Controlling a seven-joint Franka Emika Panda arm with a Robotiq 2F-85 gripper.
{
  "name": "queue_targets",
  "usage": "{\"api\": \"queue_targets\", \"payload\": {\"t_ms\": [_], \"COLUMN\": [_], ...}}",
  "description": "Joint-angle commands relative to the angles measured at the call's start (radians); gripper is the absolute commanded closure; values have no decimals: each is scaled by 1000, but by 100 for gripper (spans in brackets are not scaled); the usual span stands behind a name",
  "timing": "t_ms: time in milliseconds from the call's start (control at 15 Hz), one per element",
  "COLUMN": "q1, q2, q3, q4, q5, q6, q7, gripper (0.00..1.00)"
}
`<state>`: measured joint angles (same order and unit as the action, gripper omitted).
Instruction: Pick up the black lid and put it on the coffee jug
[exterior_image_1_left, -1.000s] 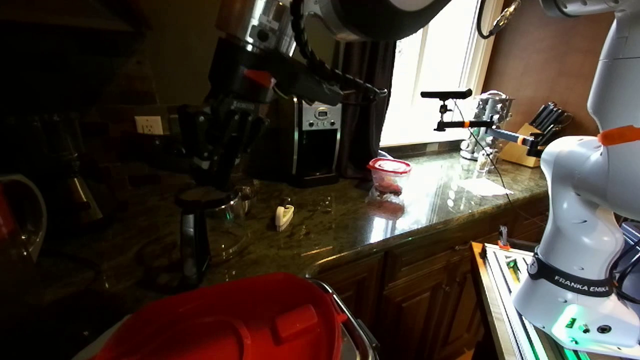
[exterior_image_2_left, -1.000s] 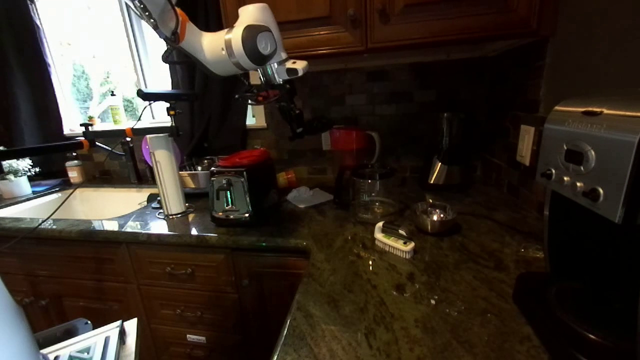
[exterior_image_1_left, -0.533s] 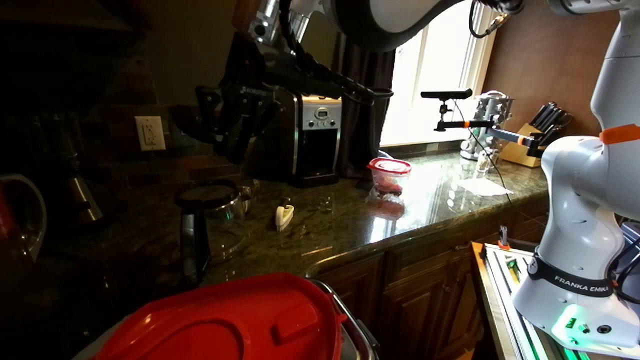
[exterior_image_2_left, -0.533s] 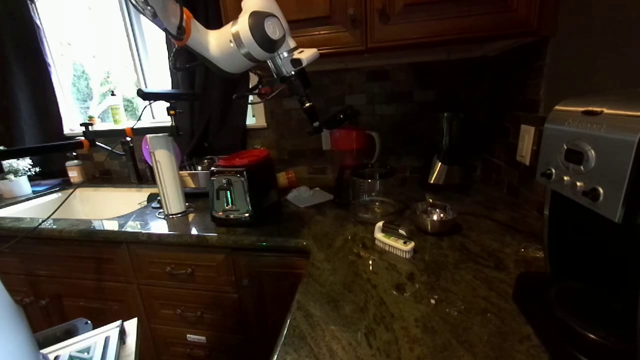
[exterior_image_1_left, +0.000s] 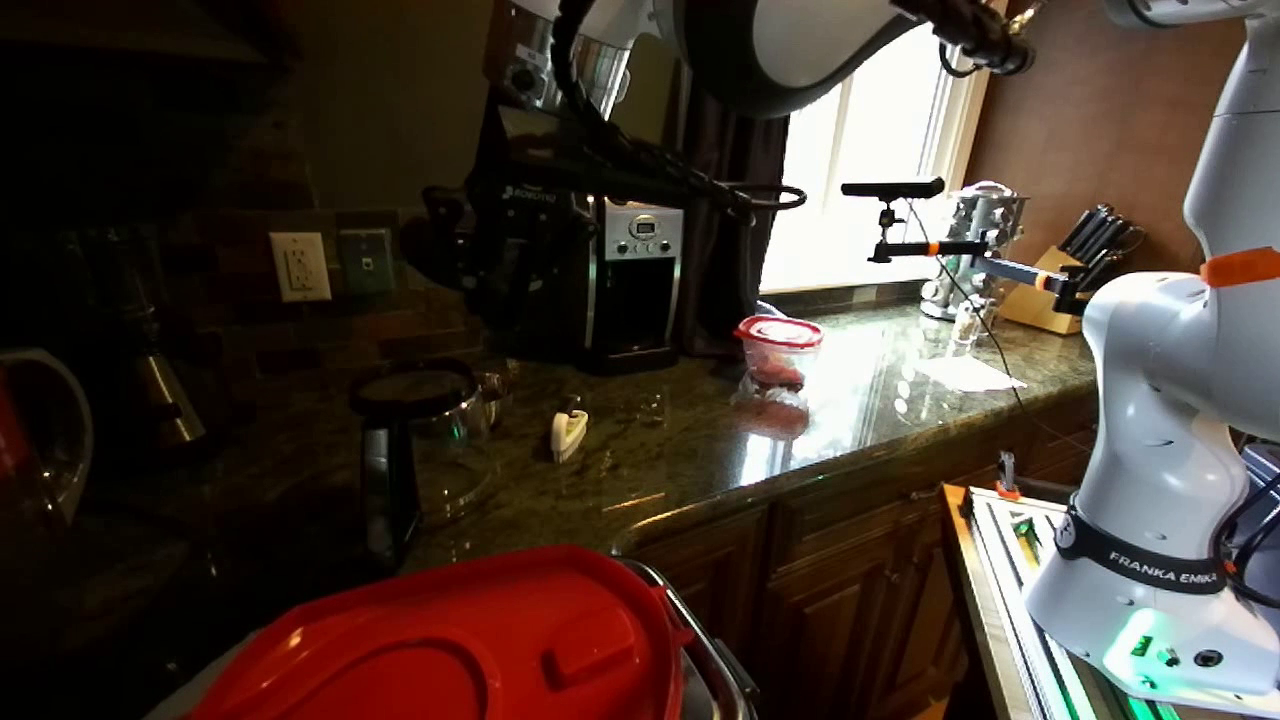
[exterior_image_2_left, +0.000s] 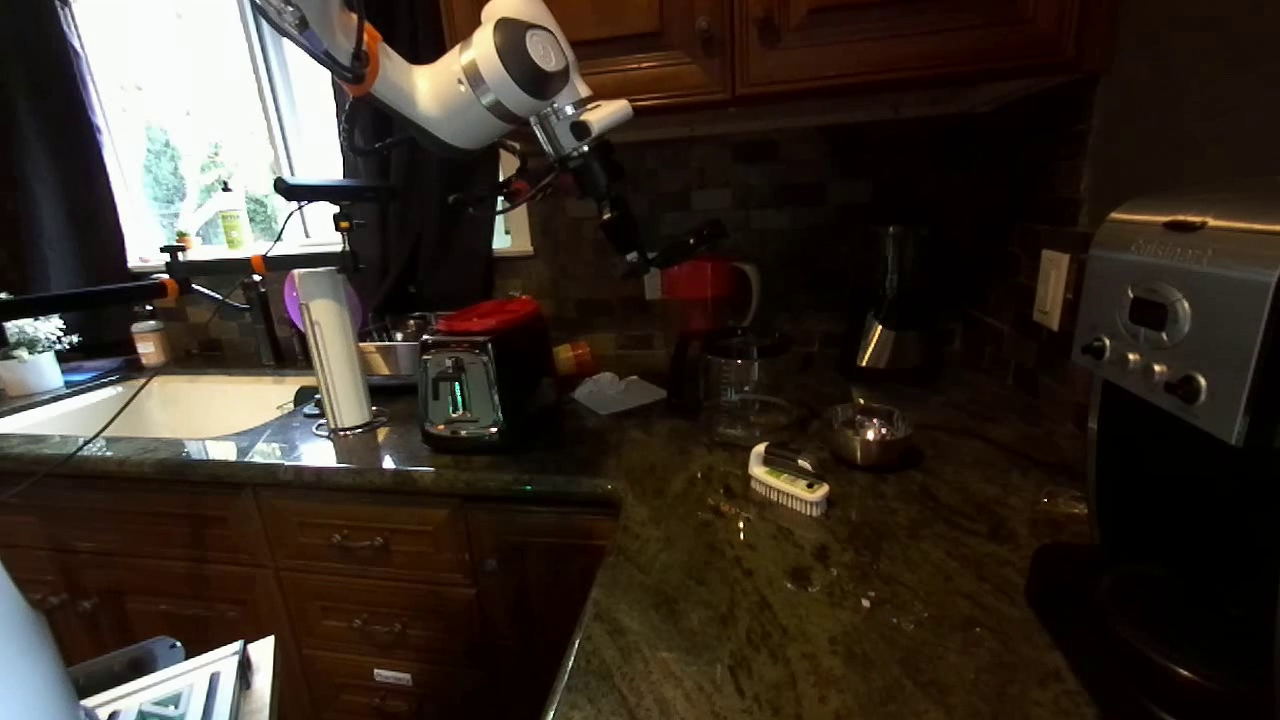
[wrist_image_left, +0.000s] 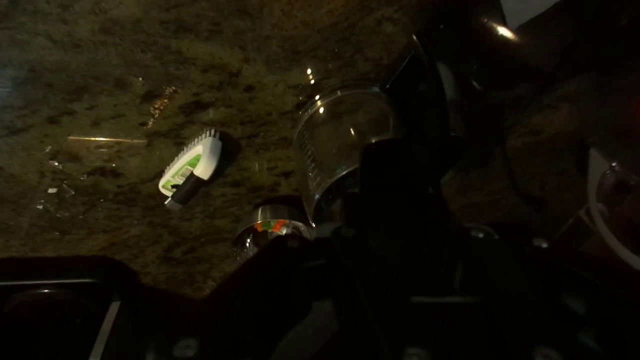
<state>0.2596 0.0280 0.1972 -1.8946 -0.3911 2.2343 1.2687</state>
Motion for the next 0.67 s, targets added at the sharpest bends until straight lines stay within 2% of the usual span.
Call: {"api": "queue_targets", "payload": {"t_ms": [0,267,333,533,600], "q1": [-9,-14,-15,-14,-15], "q2": [42,118,129,142,140], "q3": [12,10,6,-19,-24], "q4": [44,128,141,148,133], "q5": [146,400,444,474,484], "q6": [17,18,10,7,37], "q7": [-71,-112,-89,40,78], "gripper": [91,91,91,91,91]}}
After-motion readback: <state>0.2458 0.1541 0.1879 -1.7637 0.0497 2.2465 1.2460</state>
